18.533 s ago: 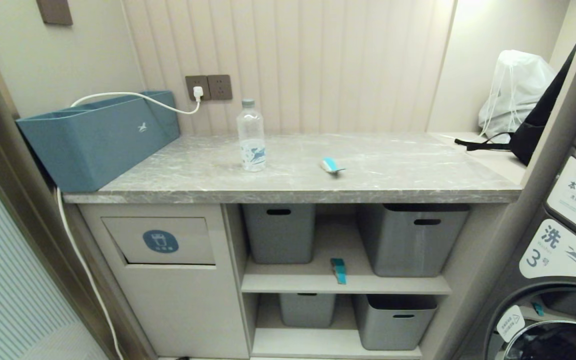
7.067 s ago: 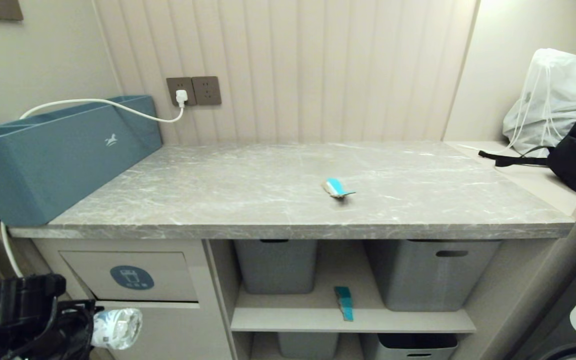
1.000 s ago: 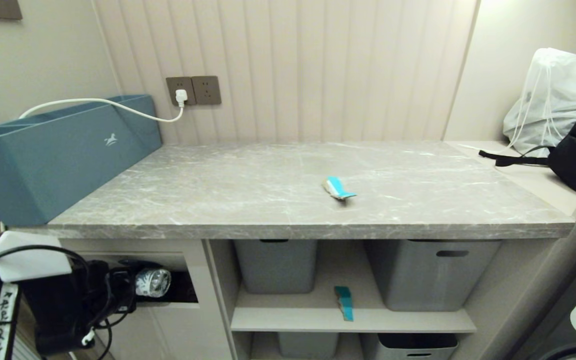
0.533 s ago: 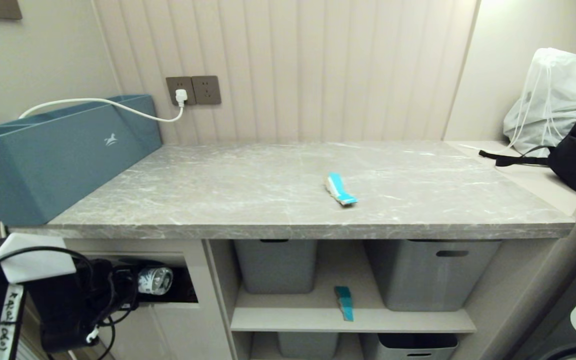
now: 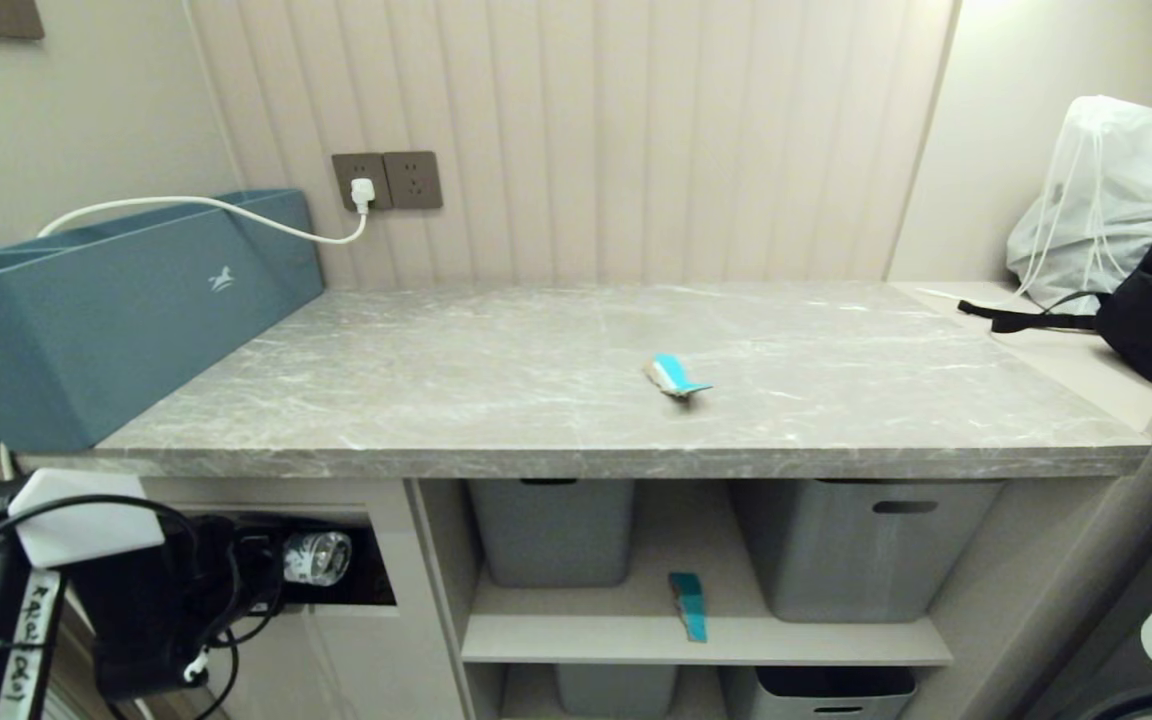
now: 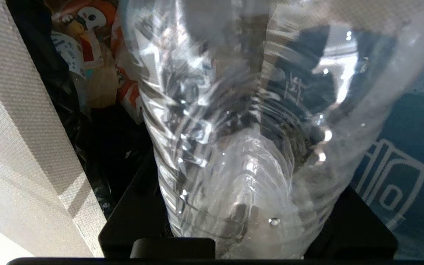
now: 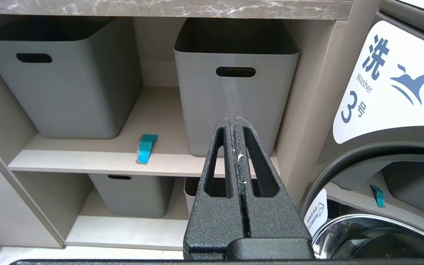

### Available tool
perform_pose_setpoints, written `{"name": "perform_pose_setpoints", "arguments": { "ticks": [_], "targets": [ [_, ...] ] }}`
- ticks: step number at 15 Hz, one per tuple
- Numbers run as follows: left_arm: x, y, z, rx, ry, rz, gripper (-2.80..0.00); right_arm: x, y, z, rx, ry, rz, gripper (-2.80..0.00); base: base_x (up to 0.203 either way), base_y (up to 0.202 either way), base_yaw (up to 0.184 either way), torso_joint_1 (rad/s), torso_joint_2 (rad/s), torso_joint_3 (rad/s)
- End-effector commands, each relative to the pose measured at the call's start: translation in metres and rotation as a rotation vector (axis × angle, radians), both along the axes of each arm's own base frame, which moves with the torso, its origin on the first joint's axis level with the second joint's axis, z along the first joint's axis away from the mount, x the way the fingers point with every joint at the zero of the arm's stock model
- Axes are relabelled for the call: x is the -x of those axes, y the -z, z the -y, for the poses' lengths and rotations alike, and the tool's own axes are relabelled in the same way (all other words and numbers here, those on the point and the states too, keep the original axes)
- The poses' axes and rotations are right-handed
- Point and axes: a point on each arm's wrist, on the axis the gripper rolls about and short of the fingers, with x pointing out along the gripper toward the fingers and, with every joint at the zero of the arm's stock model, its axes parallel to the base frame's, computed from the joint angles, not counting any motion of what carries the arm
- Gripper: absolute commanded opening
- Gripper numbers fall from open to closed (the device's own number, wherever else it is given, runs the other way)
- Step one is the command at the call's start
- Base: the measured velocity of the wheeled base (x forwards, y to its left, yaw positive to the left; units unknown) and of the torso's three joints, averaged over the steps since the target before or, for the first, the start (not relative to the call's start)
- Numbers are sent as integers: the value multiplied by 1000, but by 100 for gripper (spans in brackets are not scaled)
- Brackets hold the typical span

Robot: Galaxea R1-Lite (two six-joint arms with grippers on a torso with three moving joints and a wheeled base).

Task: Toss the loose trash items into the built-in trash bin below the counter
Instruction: Put the garbage in the trash can

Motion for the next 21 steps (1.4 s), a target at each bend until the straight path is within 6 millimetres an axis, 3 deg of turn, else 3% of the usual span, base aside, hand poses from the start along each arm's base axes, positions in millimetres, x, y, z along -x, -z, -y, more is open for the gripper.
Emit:
{"name": "perform_pose_setpoints", "arguments": {
  "ticks": [1, 15, 18, 21],
  "targets": [
    [-1, 0, 0, 4, -2, 8, 0, 0, 0, 0, 1, 0, 0, -280, 0, 0, 0, 0, 0, 0],
    [3, 1, 0, 8, -7, -3, 0, 0, 0, 0, 1, 0, 0, -280, 0, 0, 0, 0, 0, 0],
    [22, -4, 4, 10, -20, -61, 0, 0, 0, 0, 1, 0, 0, -280, 0, 0, 0, 0, 0, 0],
    [55, -27, 7, -4, -81, -121, 0, 0, 0, 0, 1, 0, 0, -280, 0, 0, 0, 0, 0, 0]
  ]
}}
